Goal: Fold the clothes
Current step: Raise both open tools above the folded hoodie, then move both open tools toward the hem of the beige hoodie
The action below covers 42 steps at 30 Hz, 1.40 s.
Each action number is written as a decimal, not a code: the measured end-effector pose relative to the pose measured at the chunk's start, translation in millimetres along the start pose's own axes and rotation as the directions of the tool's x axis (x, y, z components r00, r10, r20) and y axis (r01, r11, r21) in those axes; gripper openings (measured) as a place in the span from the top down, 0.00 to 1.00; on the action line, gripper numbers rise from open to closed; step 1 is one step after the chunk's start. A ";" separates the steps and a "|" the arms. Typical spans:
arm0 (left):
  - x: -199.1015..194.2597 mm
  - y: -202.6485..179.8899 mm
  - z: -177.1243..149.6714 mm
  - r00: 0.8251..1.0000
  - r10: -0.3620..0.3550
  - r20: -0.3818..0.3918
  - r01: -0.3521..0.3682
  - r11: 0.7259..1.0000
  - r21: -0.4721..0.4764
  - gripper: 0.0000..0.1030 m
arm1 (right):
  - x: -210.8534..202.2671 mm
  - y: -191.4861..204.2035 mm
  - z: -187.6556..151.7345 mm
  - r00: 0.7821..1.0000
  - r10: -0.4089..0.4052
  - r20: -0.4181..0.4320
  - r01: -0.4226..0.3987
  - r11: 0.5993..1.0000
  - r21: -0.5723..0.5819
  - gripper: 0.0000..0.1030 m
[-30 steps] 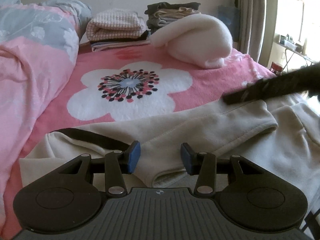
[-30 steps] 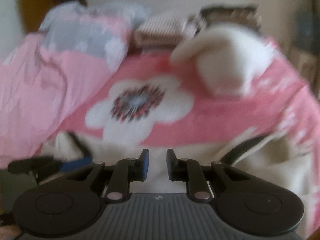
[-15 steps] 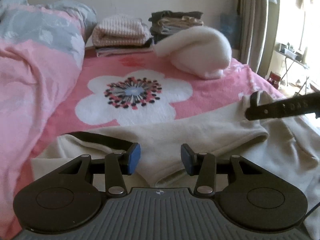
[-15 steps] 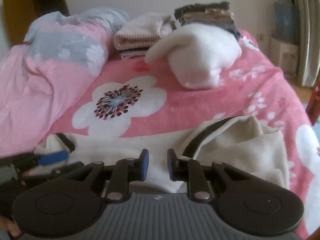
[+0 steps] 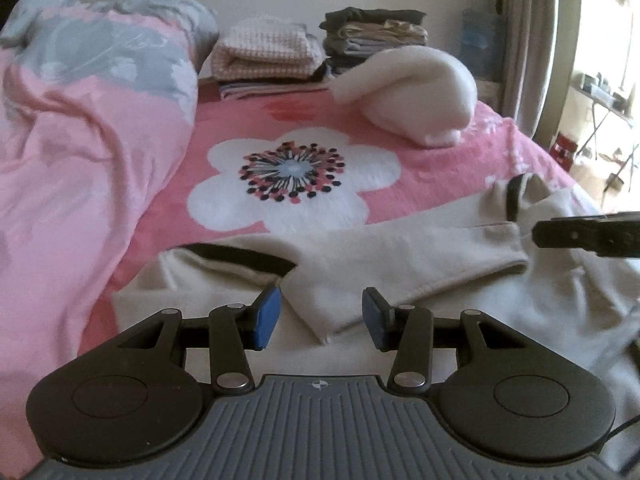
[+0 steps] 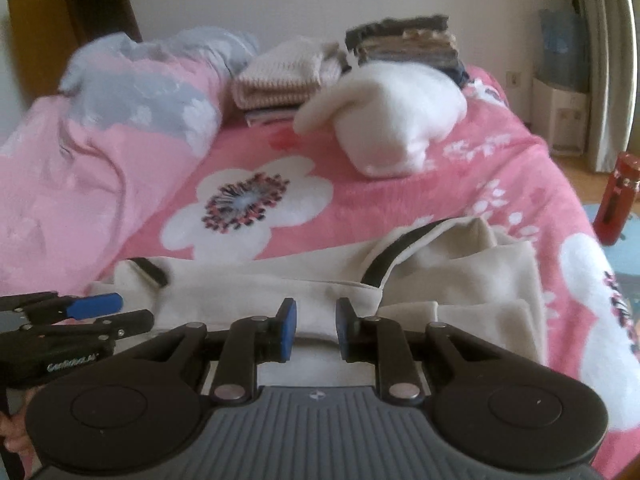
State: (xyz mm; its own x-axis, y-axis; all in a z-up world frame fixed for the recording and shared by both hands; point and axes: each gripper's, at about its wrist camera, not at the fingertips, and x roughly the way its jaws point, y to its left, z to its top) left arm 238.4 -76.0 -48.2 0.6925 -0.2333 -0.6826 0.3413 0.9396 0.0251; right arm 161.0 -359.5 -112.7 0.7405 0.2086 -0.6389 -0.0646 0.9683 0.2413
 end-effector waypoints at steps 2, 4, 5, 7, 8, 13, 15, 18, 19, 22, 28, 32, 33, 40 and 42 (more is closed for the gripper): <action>-16.6 -3.2 0.8 1.000 -0.003 0.001 0.003 1.000 0.021 0.56 | -18.8 2.1 -2.7 1.000 0.010 0.010 -0.010 1.000 0.007 0.79; -37.1 -5.7 2.3 1.000 0.009 0.020 -0.010 0.999 0.047 0.56 | -37.8 4.3 -6.4 1.000 0.018 0.019 -0.018 1.000 0.013 0.79; -47.6 -6.0 3.1 1.000 0.010 0.028 -0.011 0.999 0.053 0.56 | -47.3 5.4 -8.3 0.999 0.022 0.024 -0.023 1.000 0.016 0.79; -70.7 -5.8 2.4 0.999 0.005 0.040 -0.007 0.999 0.051 0.56 | -69.5 8.1 -15.9 0.999 0.035 0.035 -0.036 0.999 0.031 0.78; -83.5 -6.0 0.5 0.999 0.002 0.044 -0.005 0.999 0.048 0.54 | -79.5 10.0 -20.5 0.998 0.046 0.034 -0.047 0.998 0.034 0.78; -141.5 -7.2 -24.6 1.000 -0.023 0.009 0.023 0.998 0.051 0.47 | -135.6 20.9 -50.8 0.995 0.089 0.032 -0.092 0.993 0.071 0.78; -159.0 -7.7 -40.4 1.000 -0.015 -0.012 0.016 0.997 0.080 0.47 | -154.2 24.7 -62.7 0.994 0.102 0.040 -0.105 0.992 0.070 0.78; -178.9 -1.8 -65.7 0.999 0.000 -0.050 0.003 0.998 0.063 0.47 | -178.9 29.2 -79.9 0.993 0.108 0.057 -0.112 0.991 0.070 0.75; -183.3 1.8 -73.4 0.998 -0.001 -0.067 0.004 0.999 0.045 0.47 | -185.0 28.6 -86.5 0.993 0.108 0.054 -0.112 0.990 0.086 0.75; -194.7 13.9 -97.9 0.993 0.018 -0.114 -0.018 1.000 -0.002 0.47 | -196.6 30.0 -106.2 0.994 0.109 0.031 -0.112 0.988 0.109 0.75; -212.2 25.9 -148.2 0.983 0.022 -0.181 -0.039 0.995 -0.091 0.47 | -199.4 39.1 -136.7 0.991 0.129 -0.041 -0.124 0.987 0.097 0.75; -214.5 29.0 -170.1 0.978 -0.013 -0.208 -0.019 0.988 -0.150 0.47 | -194.4 49.1 -146.3 0.985 0.154 -0.084 -0.147 0.986 0.079 0.75; -214.5 29.5 -174.4 0.977 -0.024 -0.212 -0.011 0.986 -0.164 0.47 | -194.2 51.3 -147.1 0.983 0.162 -0.084 -0.156 0.985 0.075 0.75; -214.3 32.7 -204.1 0.966 -0.107 -0.237 0.044 0.965 -0.257 0.47 | -184.1 59.7 -155.6 0.973 0.199 -0.115 -0.196 0.980 0.036 0.74; -214.3 33.6 -212.6 0.961 -0.131 -0.243 0.058 0.957 -0.283 0.47 | -178.2 58.4 -158.8 0.969 0.206 -0.135 -0.202 0.978 0.043 0.74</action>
State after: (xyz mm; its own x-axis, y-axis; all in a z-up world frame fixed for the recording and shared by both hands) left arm -33.6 58.8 -56.4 0.4665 -0.2860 -0.8370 0.1869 0.9568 -0.2228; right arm -81.0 -318.3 -100.7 0.6142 0.4205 -0.6678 -0.1838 0.8992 0.3971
